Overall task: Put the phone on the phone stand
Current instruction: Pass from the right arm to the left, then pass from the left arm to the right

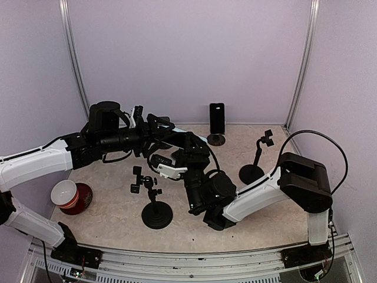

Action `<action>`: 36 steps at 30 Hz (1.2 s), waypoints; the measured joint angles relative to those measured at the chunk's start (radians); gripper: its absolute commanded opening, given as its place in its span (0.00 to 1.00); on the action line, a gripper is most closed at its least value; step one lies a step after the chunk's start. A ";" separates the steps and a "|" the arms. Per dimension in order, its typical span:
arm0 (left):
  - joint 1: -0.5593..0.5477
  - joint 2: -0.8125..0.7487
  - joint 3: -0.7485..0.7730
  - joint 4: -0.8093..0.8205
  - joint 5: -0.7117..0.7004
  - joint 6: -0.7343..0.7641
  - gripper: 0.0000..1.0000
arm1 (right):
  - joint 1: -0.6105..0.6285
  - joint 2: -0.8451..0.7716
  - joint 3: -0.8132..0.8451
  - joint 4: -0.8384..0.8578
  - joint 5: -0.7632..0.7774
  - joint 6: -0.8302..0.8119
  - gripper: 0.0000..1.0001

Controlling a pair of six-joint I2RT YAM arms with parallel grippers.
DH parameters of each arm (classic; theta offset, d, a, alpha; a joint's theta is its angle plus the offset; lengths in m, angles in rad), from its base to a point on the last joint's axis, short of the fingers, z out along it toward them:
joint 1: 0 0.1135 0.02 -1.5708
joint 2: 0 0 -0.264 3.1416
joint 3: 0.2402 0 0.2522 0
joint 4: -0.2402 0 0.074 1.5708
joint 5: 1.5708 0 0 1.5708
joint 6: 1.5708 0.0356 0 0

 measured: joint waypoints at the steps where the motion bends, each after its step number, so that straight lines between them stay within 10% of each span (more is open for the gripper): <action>1: 0.000 -0.001 -0.002 0.000 0.001 0.000 0.44 | 0.000 0.000 0.000 0.000 0.000 -0.002 0.94; 12: 0.013 -0.023 -0.005 -0.010 -0.017 0.035 0.44 | 0.003 -0.026 -0.016 -0.005 -0.005 0.147 1.00; 36: 0.111 -0.080 0.079 -0.192 -0.226 0.258 0.42 | 0.006 -0.442 -0.286 -0.885 -0.114 1.320 1.00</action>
